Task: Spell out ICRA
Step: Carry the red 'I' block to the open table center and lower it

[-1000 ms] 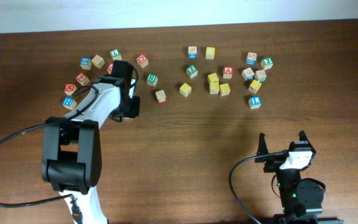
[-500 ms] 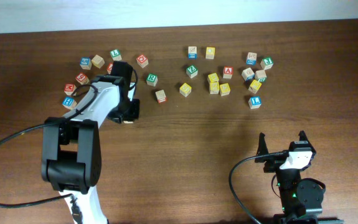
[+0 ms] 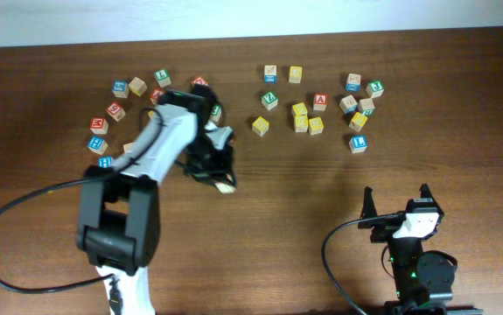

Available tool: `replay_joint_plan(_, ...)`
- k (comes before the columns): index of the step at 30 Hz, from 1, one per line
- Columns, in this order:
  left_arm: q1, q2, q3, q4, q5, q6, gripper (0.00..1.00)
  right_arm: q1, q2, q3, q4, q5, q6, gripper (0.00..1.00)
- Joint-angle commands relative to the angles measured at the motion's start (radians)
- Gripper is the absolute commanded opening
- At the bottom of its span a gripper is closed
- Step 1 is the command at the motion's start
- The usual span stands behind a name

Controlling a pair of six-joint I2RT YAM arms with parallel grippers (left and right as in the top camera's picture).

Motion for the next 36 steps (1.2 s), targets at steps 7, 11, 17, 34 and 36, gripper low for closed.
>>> replay_joint_plan(7,-0.268,0.011,0.005,0.011,-0.405,-0.461,0.25,-0.006,-0.007,-0.008,-0.003,0.008,0.011,0.98)
replay_joint_plan(11,-0.276,0.011,-0.019,0.072,-0.443,-0.545,0.27,-0.006,-0.007,-0.008,-0.003,0.008,0.011,0.98)
replay_joint_plan(17,-0.271,0.011,-0.057,0.135,-0.516,-0.547,0.27,-0.006,-0.006,-0.008,-0.003,0.008,0.011,0.98)
replay_joint_plan(34,-0.224,0.012,-0.148,0.212,-0.526,-0.532,0.27,-0.006,-0.006,-0.008,-0.003,0.008,0.011,0.98)
replay_joint_plan(36,-0.219,0.011,-0.148,0.212,-0.526,-0.532,0.27,-0.006,-0.006,-0.008,-0.003,0.008,0.011,0.98)
